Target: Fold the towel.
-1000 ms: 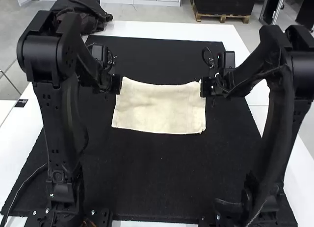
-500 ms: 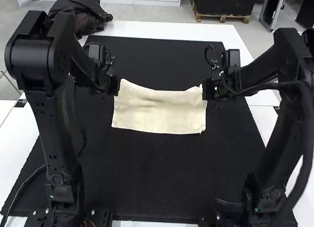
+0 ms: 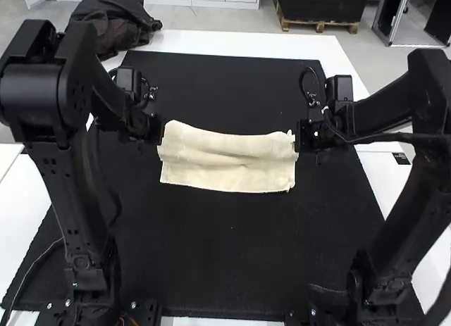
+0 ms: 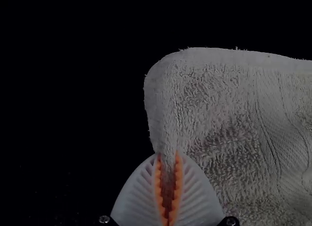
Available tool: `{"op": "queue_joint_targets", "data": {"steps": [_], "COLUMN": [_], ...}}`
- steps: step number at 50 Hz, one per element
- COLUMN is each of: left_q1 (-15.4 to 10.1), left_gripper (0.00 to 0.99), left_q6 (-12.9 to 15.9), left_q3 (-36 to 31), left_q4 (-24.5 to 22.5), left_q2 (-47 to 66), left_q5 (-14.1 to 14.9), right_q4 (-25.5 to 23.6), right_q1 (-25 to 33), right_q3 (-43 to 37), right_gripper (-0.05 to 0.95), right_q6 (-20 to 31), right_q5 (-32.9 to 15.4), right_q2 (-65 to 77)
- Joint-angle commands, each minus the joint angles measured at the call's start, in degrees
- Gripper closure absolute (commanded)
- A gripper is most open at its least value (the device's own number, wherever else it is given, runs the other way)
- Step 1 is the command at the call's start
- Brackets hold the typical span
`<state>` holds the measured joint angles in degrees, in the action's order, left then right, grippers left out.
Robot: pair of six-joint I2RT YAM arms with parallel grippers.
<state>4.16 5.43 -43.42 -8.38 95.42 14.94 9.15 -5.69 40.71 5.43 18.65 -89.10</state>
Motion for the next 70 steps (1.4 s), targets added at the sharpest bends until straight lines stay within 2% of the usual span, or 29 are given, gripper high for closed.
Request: {"op": "queue_joint_targets", "data": {"steps": [1, 21, 34, 43, 54, 70], "left_q1": [1.64, 1.11, 1.11, 1.11, 1.11, 1.11], "left_gripper": [0.975, 0.975, 0.975, 0.975, 0.974, 0.972], "left_q6": [1.95, 3.09, 3.36, 3.53, 3.45, 3.53], "left_q3": [1.06, 5.63, 8.53, 10.64, 13.62, 15.29], "left_q4": [-0.14, -0.14, -0.32, -2.25, -6.91, -8.76], "left_q2": [-2.52, -5.68, -6.82, -6.82, -6.82, -6.82], "left_q5": [-1.49, -0.96, -0.35, -0.17, -0.26, -0.17], "right_q4": [-0.45, -4.49, -4.49, -2.20, 1.93, 5.44], "right_q1": [1.83, 1.83, 1.83, 1.83, 1.83, 1.83], "right_q3": [-0.89, -3.71, -7.31, -8.80, -9.51, -9.77], "right_gripper": [0.92, 0.92, 0.92, 0.92, 0.92, 0.92], "right_q6": [0.81, 2.48, 2.48, 2.30, 2.65, 2.65], "right_q5": [-0.73, 0.51, 0.51, 0.68, 0.51, 0.07], "right_q2": [2.26, 5.34, 7.36, 7.19, 5.60, 2.53]}}
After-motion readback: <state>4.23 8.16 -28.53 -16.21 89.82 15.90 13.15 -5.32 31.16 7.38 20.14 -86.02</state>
